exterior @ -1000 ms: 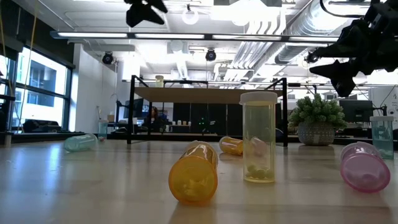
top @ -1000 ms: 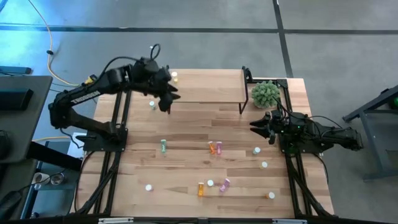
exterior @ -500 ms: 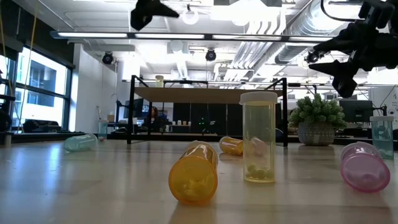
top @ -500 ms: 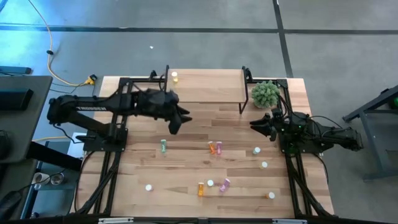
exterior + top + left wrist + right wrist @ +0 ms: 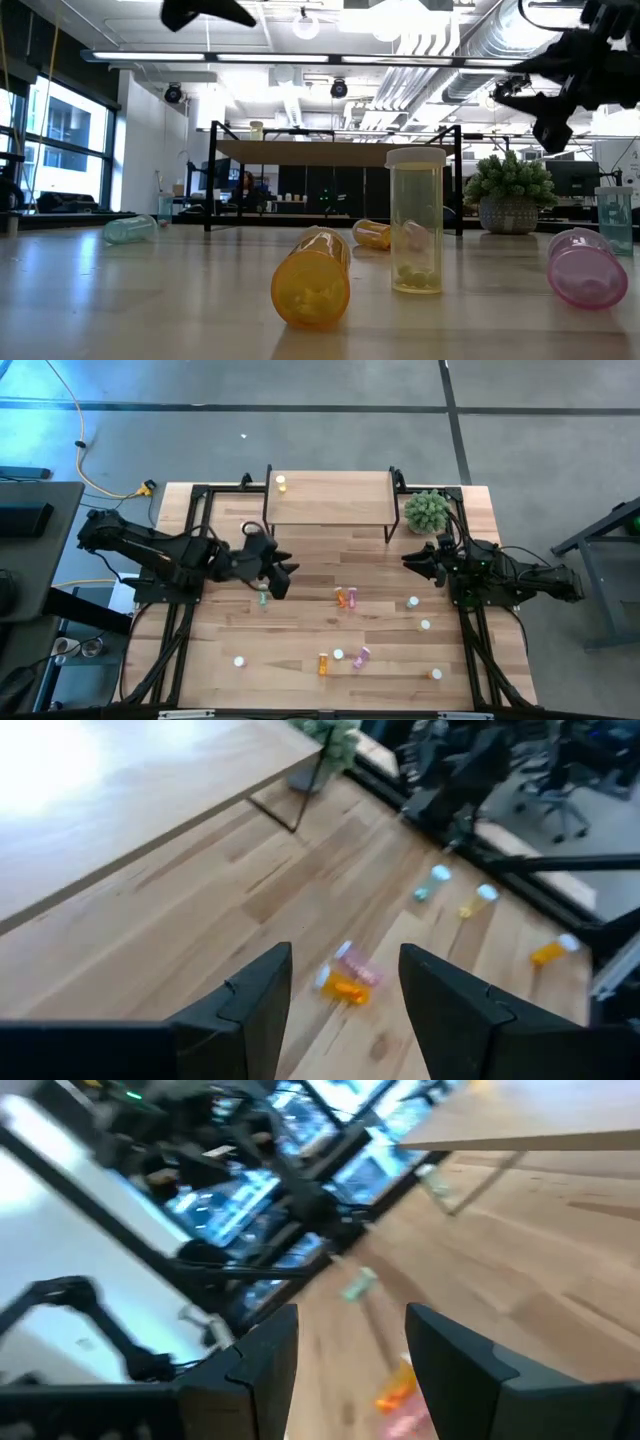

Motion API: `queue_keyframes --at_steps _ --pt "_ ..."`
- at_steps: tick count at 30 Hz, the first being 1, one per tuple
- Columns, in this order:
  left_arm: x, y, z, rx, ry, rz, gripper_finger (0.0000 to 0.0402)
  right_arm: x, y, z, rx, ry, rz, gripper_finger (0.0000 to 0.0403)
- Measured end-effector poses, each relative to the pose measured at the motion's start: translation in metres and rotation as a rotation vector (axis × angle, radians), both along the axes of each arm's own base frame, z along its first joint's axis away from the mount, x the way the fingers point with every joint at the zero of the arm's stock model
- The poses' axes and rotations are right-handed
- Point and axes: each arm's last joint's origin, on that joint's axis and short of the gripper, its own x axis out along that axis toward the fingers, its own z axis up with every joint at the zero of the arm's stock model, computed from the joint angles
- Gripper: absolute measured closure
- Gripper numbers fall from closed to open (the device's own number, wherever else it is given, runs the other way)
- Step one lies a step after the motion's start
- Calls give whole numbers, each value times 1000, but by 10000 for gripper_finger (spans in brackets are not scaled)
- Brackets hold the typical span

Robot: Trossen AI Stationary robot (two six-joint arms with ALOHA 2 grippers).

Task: Pick and place medicine bottles onto shelf by color
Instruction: Put the right blue pill bottle on the shelf

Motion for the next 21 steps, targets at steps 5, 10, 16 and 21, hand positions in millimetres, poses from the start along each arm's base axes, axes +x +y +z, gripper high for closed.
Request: queue_keyframes --at_steps 5,10,16,21 --pt "-2 -3 -2 31 34 -20 227 -1 3 12 34 -124 91 226" --pt "0 1 -2 49 80 -144 227 -5 3 29 51 -113 83 226" --pt "5 9 0 0 76 -336 227 -18 4 59 50 135 53 226" --pt "10 14 5 31 25 -445 227 -27 4 86 78 330 24 226"
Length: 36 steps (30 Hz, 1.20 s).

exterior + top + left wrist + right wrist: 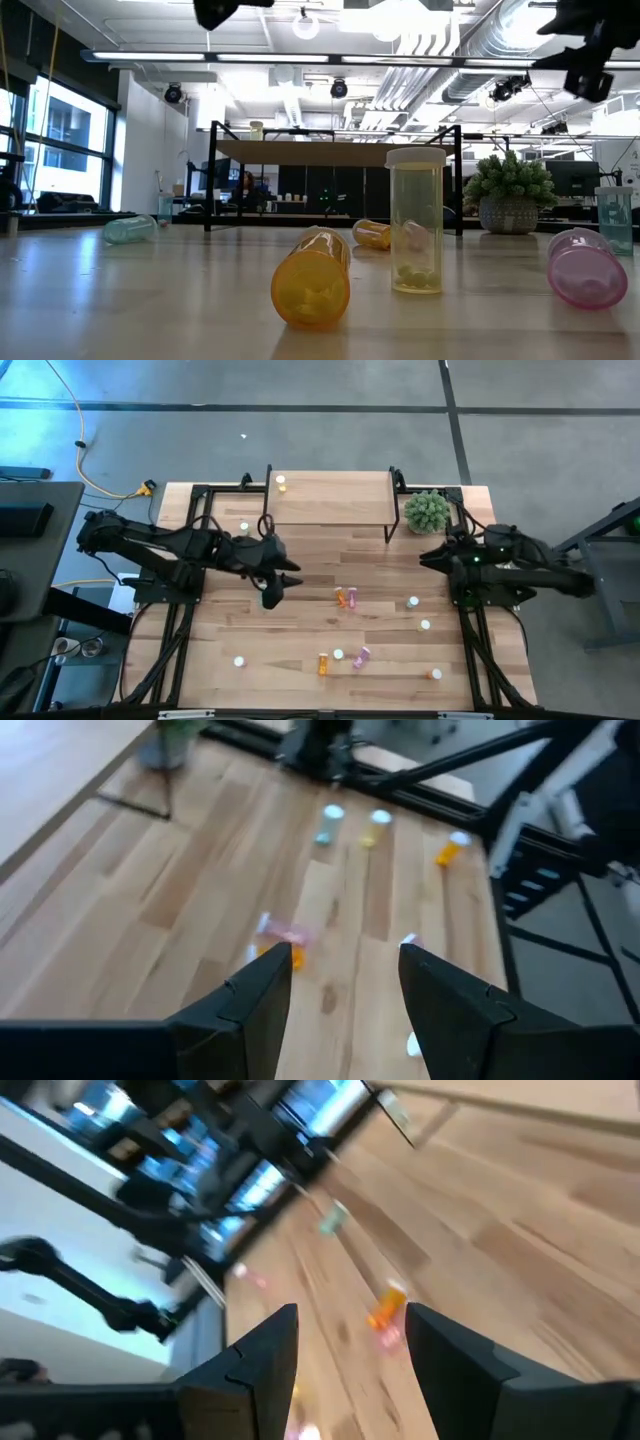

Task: Pick and place medicine bottles onto shelf by color
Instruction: Put the right blue pill bottle on the shelf

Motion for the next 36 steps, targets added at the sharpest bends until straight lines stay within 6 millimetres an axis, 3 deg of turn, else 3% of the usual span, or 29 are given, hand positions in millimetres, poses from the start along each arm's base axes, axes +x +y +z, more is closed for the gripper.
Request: queue_keyframes --at_steps 7,18,29,36 --pt "1 7 1 -5 -7 -59 227 5 -1 22 78 241 -21 226" --pt "1 8 1 -1 -4 -81 227 35 11 15 190 651 109 226" --pt "1 8 1 -1 -1 -81 227 42 26 5 229 846 101 226" --pt "1 8 0 -1 -1 -81 227 40 34 7 240 865 65 226"
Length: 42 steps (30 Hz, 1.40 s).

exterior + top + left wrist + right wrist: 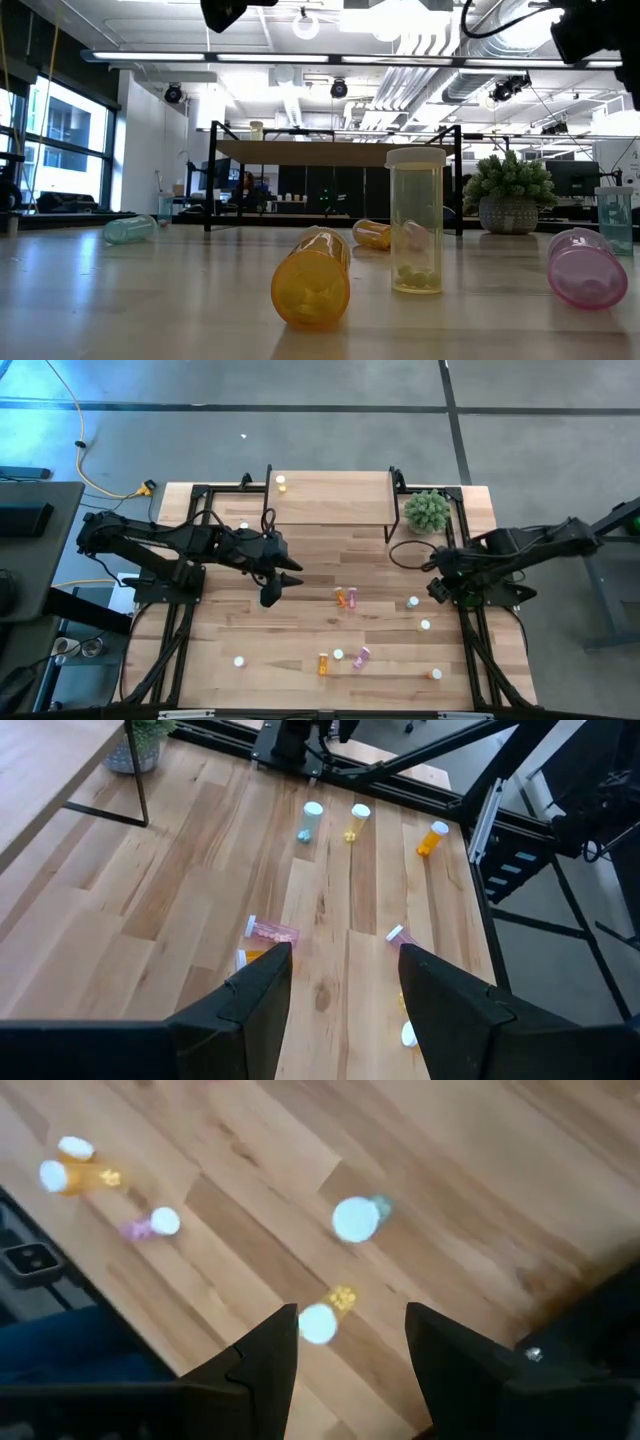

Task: Pick and place medicine bottles onto shelf by color
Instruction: Put the right blue pill bottle on the shelf

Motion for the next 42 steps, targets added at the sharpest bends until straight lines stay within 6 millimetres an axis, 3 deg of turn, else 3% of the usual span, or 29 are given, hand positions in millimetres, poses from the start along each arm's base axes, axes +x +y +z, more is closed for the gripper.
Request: queue_keyframes --at_steps 8,11,24,42 --pt "0 0 0 0 3 0 227 3 7 40 -120 -120 -21 226" --pt "0 0 0 0 3 0 227 0 7 46 -198 -92 4 226" --pt "0 0 0 1 3 1 227 0 9 25 -269 27 118 226" --pt "0 0 0 7 3 11 227 22 21 16 -193 97 118 226"
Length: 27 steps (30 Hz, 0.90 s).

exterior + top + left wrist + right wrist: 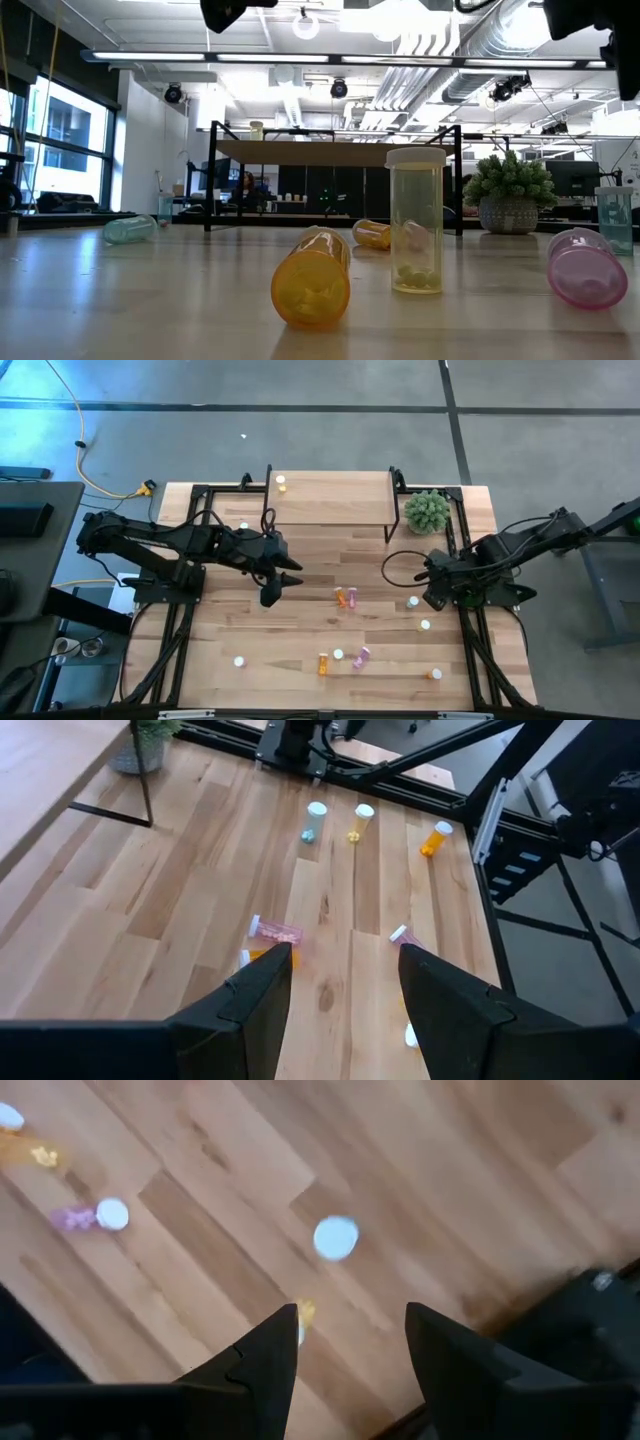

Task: Pick and place medicine bottles onto shelf by color
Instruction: Put the right blue pill bottle on the shelf

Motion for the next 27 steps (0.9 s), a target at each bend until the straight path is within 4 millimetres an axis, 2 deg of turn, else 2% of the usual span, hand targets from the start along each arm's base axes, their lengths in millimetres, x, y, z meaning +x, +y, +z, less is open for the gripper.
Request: queue_keyframes --at_steps 11,19,27 --pt "0 1 0 22 0 34 227 25 12 -14 67 69 -146 226" --pt "0 1 0 21 0 34 227 48 21 -35 40 171 -279 226" --pt "-1 1 -1 33 11 26 227 63 26 -55 -7 265 -412 226"
